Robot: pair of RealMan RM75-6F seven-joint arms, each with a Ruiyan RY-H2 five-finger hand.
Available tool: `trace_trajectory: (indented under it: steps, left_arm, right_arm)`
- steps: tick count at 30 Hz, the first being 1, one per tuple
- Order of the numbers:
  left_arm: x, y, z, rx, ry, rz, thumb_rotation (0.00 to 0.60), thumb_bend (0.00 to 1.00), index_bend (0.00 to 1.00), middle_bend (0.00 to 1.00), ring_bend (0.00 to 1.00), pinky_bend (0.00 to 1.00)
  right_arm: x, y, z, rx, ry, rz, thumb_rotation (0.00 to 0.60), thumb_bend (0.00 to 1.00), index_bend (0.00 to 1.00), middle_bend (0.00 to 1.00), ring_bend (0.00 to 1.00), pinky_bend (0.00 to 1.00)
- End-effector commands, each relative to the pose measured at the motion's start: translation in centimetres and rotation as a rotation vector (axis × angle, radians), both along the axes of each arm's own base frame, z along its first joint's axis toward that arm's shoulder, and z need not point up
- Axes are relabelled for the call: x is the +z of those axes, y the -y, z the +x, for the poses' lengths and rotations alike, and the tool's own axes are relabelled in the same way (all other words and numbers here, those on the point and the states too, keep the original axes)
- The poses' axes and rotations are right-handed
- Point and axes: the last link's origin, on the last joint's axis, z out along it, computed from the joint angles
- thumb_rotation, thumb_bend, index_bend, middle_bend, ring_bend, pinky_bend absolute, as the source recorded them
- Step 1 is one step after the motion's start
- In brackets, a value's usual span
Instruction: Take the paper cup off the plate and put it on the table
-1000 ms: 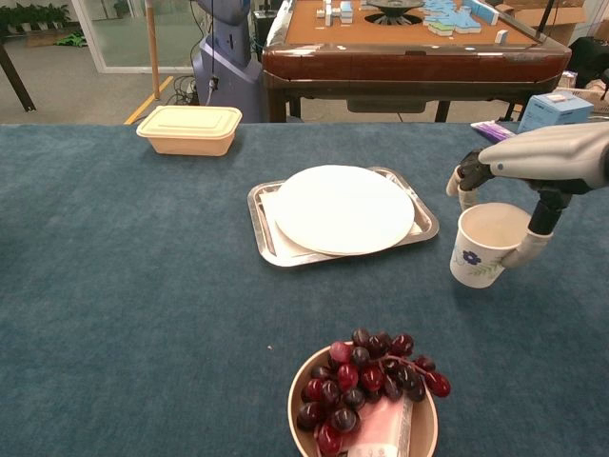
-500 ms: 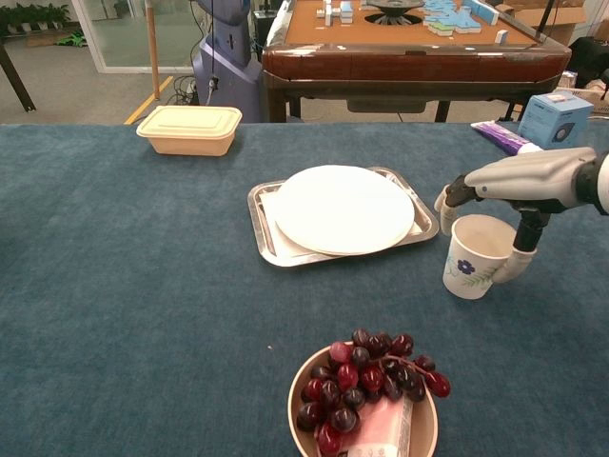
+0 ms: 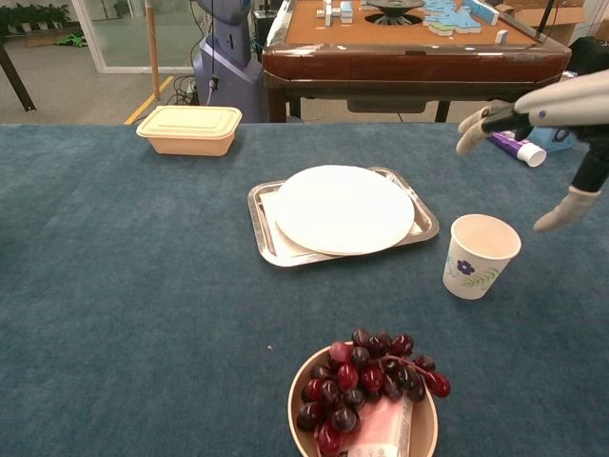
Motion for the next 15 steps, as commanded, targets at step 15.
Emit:
trace_trajectory:
  steps: [15]
  left_arm:
    - [-0.4, -0.5, 0.0, 0.01, -0.01, -0.011, 0.6, 0.32, 0.0, 0.0, 0.0, 0.0]
  right_arm:
    - [5.2, -6.7, -9.5, 0.028, 0.073, -0.492, 0.6, 0.15, 0.0, 0.05, 0.0, 0.15]
